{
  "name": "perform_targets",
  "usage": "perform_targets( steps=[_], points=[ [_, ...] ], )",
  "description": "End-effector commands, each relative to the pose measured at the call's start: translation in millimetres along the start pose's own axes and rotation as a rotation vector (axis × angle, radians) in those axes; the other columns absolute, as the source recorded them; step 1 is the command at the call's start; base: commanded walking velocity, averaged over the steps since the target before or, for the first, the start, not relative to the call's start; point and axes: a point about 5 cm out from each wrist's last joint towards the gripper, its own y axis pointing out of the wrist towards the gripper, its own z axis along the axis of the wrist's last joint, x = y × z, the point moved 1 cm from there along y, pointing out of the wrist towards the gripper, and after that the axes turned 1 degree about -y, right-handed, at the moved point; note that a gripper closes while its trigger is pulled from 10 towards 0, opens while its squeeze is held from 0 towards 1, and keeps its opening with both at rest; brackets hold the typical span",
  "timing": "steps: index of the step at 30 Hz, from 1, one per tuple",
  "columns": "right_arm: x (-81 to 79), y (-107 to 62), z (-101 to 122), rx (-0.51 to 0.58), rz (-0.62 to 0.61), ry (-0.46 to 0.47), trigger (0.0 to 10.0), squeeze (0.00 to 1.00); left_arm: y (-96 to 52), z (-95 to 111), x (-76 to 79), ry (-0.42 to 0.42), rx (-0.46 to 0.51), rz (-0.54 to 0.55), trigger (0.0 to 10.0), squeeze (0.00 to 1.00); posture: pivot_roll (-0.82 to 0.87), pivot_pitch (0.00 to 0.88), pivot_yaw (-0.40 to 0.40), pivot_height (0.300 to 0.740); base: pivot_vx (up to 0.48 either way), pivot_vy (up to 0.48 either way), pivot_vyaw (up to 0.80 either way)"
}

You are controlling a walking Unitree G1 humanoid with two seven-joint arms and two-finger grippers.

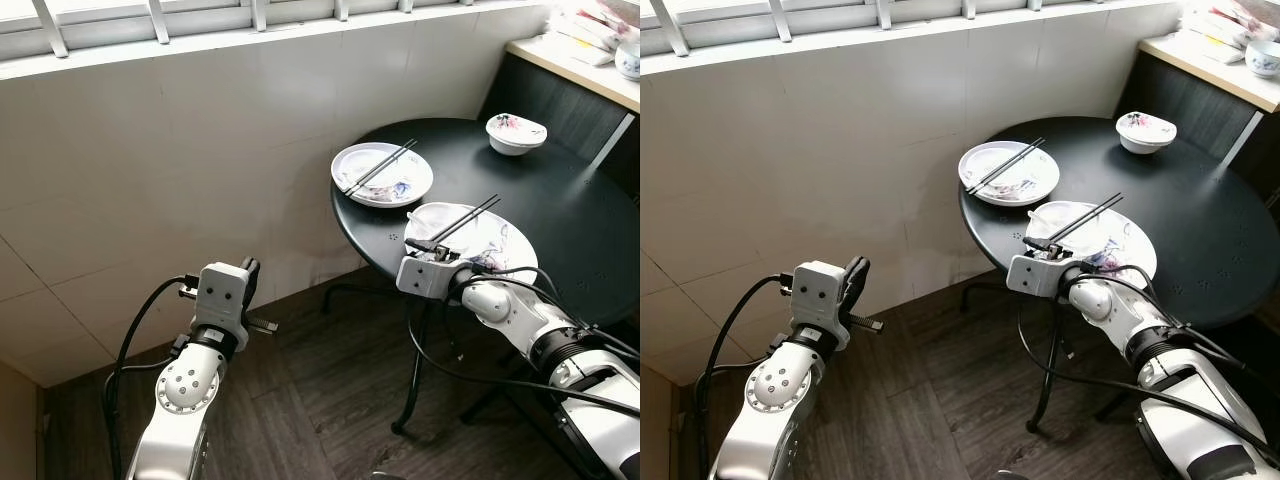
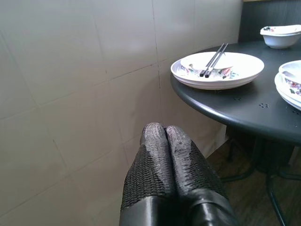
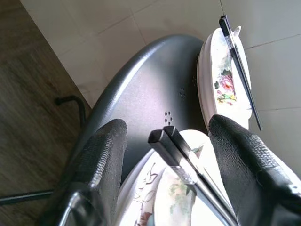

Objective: Kitchen organization

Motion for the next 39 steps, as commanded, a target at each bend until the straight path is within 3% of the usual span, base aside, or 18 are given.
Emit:
perform_targets(
  steps=[1,15,39],
  points=[
    [4.8,-2.5,-6.5,-0.029,-0.004,-0.031,10.0,0.0,2.0,-1.2,2.1,-0.009,-0.005,-0.006,10.0,0.0,-0.02,0.007,-0.065,0.74,0.0,0.0,0.0],
    [11.8,-7.2,-22.0,-0.125,-0.046,-0.098,10.0,0.0,2.2,-3.4,3.6,-0.018,-0.01,-0.005,10.0,0.0,-0.02,0.008,-0.069,0.74,0.0,0.0,0.0],
    [8.7,-2.6,-16.7,-0.11,-0.054,-0.063,10.0,0.0,3.0,-7.9,6.9,-0.032,-0.025,-0.012,10.0,0.0,-0.02,0.0,-0.073,0.74,0.0,0.0,0.0]
  ],
)
